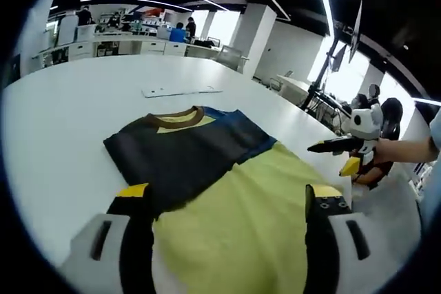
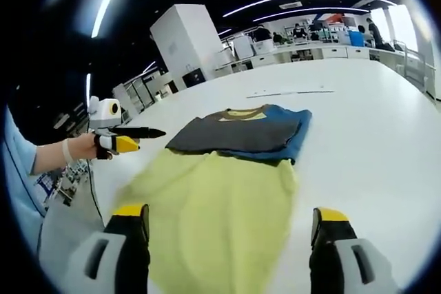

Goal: Fold the garment on the visible template until the final outline fits inside the template.

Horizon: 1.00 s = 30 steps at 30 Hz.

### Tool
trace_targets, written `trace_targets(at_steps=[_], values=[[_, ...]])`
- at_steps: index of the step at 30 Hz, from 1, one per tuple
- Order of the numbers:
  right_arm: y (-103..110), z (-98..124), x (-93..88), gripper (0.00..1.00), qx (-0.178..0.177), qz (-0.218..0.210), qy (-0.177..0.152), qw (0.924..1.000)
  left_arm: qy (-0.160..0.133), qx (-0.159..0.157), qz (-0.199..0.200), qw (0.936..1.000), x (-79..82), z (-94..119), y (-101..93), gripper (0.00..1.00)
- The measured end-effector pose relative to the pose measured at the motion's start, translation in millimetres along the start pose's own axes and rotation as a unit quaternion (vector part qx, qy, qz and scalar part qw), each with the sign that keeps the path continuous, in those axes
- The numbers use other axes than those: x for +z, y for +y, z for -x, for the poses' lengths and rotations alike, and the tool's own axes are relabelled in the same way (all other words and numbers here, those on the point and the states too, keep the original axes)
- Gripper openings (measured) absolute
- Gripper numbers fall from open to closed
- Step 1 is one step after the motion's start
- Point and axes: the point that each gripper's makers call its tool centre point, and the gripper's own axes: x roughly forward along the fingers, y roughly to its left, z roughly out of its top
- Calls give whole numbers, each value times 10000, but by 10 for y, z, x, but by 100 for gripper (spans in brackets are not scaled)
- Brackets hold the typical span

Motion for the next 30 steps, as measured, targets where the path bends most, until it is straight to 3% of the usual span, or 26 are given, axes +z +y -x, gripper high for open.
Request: trace_targets(at_steps=[12,23,30], values=[[-40,257,-145,97,-182,-102,75,9998,293,202,203,9992,-424,437,96,89],[-30,425,-310,95,-187,-189,267,9993,244,276,373,9986,-596,705,40,86],[11,548,-520,76,31,-323,512,9982,214,235,566,9979,-753,842,-17,79]])
